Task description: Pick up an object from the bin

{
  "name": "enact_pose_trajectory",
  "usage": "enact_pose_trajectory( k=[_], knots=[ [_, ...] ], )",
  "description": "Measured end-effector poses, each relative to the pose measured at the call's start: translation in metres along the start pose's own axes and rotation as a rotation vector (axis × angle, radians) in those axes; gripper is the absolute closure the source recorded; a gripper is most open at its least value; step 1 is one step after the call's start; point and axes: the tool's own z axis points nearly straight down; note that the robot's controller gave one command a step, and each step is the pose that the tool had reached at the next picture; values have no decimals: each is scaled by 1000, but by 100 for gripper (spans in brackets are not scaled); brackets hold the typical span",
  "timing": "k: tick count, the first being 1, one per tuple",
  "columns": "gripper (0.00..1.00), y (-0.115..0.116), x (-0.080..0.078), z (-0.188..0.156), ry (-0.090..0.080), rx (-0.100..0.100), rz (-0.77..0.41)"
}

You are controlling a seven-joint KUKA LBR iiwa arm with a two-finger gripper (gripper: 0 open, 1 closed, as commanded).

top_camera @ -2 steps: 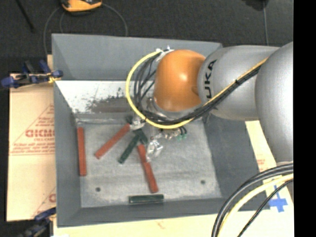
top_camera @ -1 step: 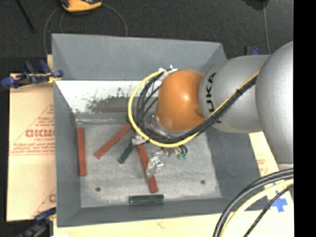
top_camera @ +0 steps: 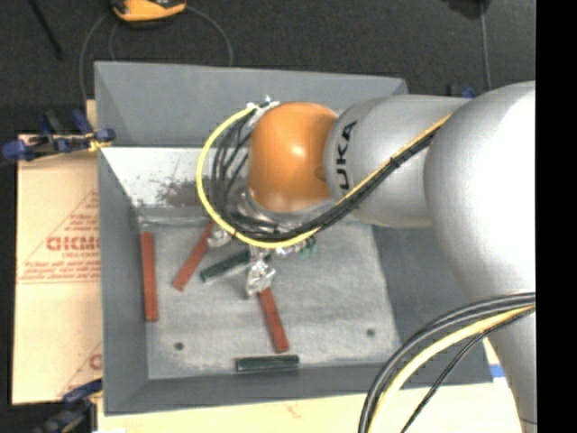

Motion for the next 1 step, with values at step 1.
enact_pose_trajectory(
  k=[1],
  knots=[
    [100, -15, 3, 5, -20, 0, 85]
  ],
)
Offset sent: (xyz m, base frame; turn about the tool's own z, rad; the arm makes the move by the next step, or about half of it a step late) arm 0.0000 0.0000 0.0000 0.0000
